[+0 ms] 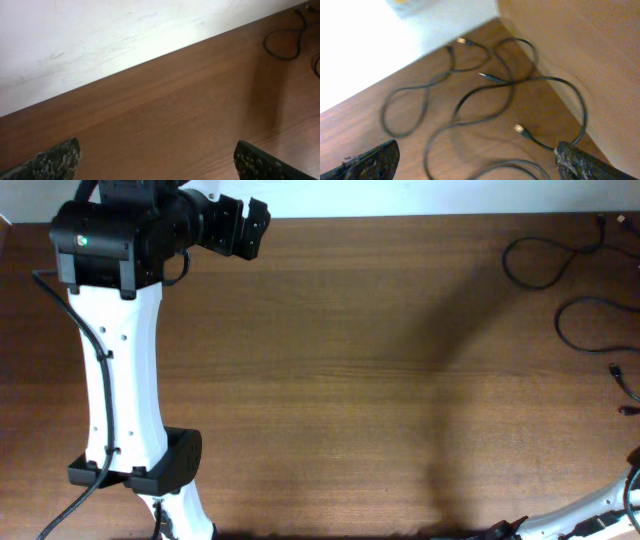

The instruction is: Untangle cables

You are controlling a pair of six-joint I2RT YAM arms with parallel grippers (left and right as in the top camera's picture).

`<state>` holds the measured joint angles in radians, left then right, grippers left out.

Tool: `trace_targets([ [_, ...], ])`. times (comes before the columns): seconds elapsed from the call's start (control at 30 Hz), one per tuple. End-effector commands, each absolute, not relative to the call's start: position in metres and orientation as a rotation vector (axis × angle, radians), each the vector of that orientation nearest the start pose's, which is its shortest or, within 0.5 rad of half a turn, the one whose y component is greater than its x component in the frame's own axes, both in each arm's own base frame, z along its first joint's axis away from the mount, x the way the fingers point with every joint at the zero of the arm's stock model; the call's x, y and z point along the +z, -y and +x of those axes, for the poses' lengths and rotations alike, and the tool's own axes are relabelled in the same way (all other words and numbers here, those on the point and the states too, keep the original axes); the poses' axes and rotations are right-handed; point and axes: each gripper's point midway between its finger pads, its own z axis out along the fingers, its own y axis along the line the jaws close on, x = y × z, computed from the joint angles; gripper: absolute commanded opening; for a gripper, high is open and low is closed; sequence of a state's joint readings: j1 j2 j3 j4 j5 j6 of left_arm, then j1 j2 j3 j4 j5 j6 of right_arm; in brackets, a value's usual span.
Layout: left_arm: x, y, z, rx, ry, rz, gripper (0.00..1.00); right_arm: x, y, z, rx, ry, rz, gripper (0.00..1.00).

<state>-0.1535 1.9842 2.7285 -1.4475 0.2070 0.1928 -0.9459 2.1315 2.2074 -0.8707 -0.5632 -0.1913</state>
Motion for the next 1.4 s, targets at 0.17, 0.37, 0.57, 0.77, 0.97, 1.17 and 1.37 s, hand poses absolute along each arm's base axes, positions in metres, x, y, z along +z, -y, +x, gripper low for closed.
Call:
trace_targets([
  [0.17,0.406,0.101,0.433,-0.196,-2.220,0.549,0.99,0.539,0.134,0.349,0.154,-1.695,-0.134,0.99],
  [0.37,0.400,0.101,0.430,-0.200,-2.248,0.551,0.99,0.550,-0.087,0.352,0.497,-1.470,-0.794,0.99],
  [0.57,0.397,0.100,0.427,-0.203,-2.266,0.553,0.99,0.554,-0.107,0.177,0.222,-1.109,-0.751,0.99],
  [0.77,0.383,0.072,0.422,-0.023,-2.360,0.490,0.99,0.415,-0.119,0.077,0.384,-1.502,-0.782,0.99],
  [0.97,0.386,0.070,0.425,0.000,-2.345,0.479,0.99,0.312,-0.078,0.167,0.261,-1.785,-0.596,0.99],
  [1.17,0.397,0.068,0.437,0.027,-2.283,0.459,0.99,0.353,-0.112,0.166,0.202,-1.364,-0.944,0.99],
  [1.37,0.399,0.063,0.439,0.066,-2.280,0.440,0.99,0.330,-0.110,0.172,0.162,-1.388,-0.998,0.99],
])
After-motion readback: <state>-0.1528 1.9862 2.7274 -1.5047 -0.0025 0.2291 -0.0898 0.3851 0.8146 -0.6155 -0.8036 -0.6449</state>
